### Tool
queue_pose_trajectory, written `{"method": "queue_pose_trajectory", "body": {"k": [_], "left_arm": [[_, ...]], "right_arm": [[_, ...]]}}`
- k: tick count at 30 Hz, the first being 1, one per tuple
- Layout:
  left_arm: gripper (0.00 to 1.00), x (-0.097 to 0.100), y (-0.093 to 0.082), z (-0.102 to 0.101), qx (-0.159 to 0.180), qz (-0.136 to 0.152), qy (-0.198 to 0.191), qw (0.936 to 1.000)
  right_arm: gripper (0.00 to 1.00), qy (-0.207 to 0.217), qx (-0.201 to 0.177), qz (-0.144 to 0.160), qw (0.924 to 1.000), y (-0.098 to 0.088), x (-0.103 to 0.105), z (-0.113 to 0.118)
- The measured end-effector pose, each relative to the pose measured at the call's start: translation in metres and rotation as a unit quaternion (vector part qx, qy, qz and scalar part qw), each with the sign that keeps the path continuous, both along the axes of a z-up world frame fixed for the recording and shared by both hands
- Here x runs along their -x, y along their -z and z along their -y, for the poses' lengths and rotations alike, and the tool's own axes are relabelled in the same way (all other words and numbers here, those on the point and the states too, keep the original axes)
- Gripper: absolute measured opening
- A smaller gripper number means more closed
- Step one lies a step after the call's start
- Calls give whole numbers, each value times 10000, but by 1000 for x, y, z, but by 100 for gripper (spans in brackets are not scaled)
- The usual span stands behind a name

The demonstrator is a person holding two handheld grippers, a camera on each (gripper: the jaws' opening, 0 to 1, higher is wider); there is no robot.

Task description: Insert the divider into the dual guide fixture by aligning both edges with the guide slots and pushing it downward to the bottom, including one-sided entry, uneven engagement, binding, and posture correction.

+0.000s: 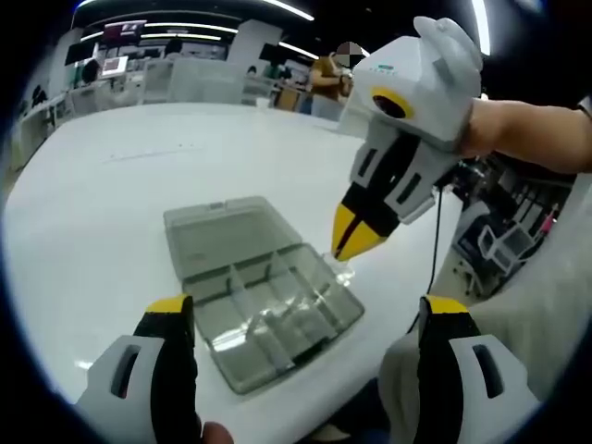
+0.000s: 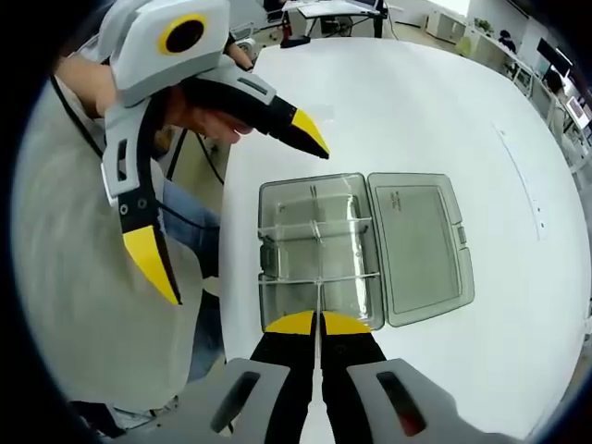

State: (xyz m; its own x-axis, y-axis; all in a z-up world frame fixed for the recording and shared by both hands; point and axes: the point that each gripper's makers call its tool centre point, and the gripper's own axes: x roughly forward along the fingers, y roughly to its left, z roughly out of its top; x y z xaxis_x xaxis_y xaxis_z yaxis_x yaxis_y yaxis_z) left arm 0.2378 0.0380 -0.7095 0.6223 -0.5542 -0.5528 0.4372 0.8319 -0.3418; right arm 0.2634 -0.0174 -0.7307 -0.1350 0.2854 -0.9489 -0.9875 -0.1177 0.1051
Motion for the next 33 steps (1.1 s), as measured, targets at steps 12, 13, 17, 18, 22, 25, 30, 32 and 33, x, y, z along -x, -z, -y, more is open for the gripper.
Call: {"method": "queue_pose_trajectory", "body": {"k": [12,13,17,18,22,25,30,32,33], "left_arm": [[99,-1,0,-1,-6,-3,0,10000],[99,-1,0,-1,-8,-3,1,10000],[99,0,0,0,-8,-1,5,10000],[99,0,0,0,-6,0,3,10000],[99,0,0,1,-1,-3,-1,10000],[99,0,0,1,-5,-2,-1,10000],[99,1,0,1,-2,1,-5,10000],[99,1,0,0,-4,-3,-8,10000],[99,1,-1,0,-6,-1,-9,10000]], "right_arm": [[0,-136,33,53,9999,1,0,0],[0,-206,55,81,9997,1,1,0],[0,-512,128,272,9982,0,2,-1],[0,-520,135,280,9982,0,3,-1],[0,-692,206,382,9967,0,3,-1],[0,-725,238,401,9963,0,3,-1],[0,-756,300,421,9958,0,4,-1],[0,-798,388,477,9949,2,4,1],[0,-799,368,497,9949,2,3,1]]}}
